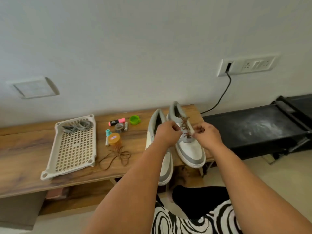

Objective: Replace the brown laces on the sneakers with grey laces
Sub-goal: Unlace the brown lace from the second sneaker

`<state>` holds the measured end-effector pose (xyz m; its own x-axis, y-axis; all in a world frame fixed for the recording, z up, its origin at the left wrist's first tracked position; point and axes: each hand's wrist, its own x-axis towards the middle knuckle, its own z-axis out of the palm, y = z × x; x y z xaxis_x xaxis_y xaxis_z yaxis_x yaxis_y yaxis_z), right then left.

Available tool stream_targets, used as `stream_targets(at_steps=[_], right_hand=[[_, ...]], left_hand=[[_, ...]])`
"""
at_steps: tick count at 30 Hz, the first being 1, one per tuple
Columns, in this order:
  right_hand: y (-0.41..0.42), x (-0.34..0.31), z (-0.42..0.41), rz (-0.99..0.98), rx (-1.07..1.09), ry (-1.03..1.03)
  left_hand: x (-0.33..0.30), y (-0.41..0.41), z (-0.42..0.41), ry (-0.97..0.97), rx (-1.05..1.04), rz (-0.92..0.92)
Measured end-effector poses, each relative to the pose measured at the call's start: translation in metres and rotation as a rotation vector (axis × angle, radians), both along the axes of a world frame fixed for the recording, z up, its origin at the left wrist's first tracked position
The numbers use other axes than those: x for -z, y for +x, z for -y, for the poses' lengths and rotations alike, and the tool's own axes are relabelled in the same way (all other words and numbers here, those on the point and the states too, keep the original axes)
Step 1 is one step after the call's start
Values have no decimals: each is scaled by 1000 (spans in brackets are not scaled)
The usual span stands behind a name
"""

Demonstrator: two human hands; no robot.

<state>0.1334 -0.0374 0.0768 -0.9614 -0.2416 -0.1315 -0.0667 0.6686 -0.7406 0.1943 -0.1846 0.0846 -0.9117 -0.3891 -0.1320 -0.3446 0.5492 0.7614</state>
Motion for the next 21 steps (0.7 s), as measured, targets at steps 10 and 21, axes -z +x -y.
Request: stream_targets(at_steps=[10, 21], right_hand=[[-19, 45, 18, 211, -185, 391], [2, 37, 53, 166, -179, 609]], left_hand=[[32, -42, 0, -154, -94, -44], [46, -33, 15, -197, 60, -31]])
